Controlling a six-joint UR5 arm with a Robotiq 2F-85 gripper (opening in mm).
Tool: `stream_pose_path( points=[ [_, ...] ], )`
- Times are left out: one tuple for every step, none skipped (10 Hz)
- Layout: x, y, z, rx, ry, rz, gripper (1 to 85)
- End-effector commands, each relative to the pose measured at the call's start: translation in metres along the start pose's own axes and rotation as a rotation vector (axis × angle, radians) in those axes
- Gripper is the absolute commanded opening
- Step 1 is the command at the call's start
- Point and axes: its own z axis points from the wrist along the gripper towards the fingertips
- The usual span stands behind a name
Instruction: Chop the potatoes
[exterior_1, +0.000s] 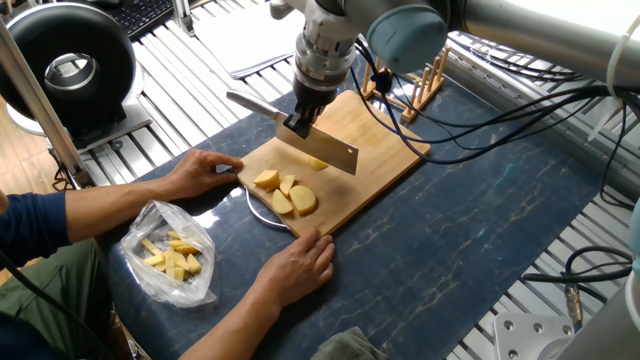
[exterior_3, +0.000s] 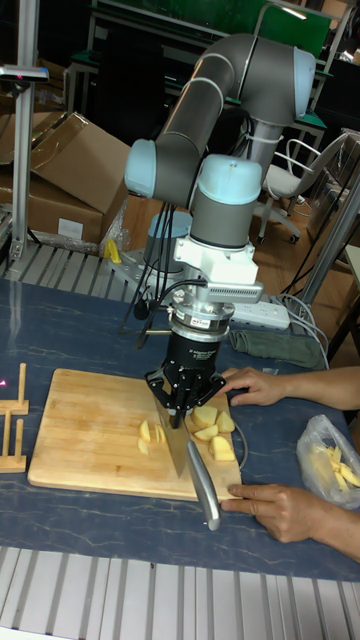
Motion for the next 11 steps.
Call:
stream_pose_path(
  points=[
    [-0.001, 0.001, 0.001, -0.008, -0.008, 0.009, 1.0],
    [-0.001, 0.001, 0.001, -0.008, -0.008, 0.009, 1.0],
    [-0.001, 0.002, 0.001, -0.009, -0.009, 0.011, 1.0],
    [-0.001, 0.003, 0.001, -0.011, -0.009, 0.013, 1.0],
    [0.0, 0.003, 0.002, -0.013, -0.011, 0.015, 1.0],
    [0.0, 0.003, 0.004, -0.016, -0.017, 0.015, 1.0],
    [0.001, 0.001, 0.006, -0.019, -0.023, 0.013, 1.0],
    [0.002, 0.0, 0.009, -0.023, -0.03, 0.011, 1.0],
    [0.002, 0.0, 0.012, -0.022, -0.038, 0.01, 1.0],
    [0.002, -0.001, 0.015, -0.018, -0.046, 0.008, 1.0],
    [0.001, -0.001, 0.019, -0.013, -0.056, 0.006, 1.0]
  ],
)
